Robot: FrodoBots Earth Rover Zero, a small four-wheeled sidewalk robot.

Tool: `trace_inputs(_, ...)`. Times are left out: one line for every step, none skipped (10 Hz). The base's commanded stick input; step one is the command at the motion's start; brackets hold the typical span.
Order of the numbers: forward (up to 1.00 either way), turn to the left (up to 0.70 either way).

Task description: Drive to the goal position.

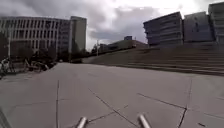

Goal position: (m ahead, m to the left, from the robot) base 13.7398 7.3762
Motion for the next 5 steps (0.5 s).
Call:
trace_inputs(0.70, 0.00)
trace_inputs(0.70, 0.00)
trace_inputs(0.70, 0.00)
trace_inputs(0.70, 0.00)
trace_inputs(0.70, 0.00)
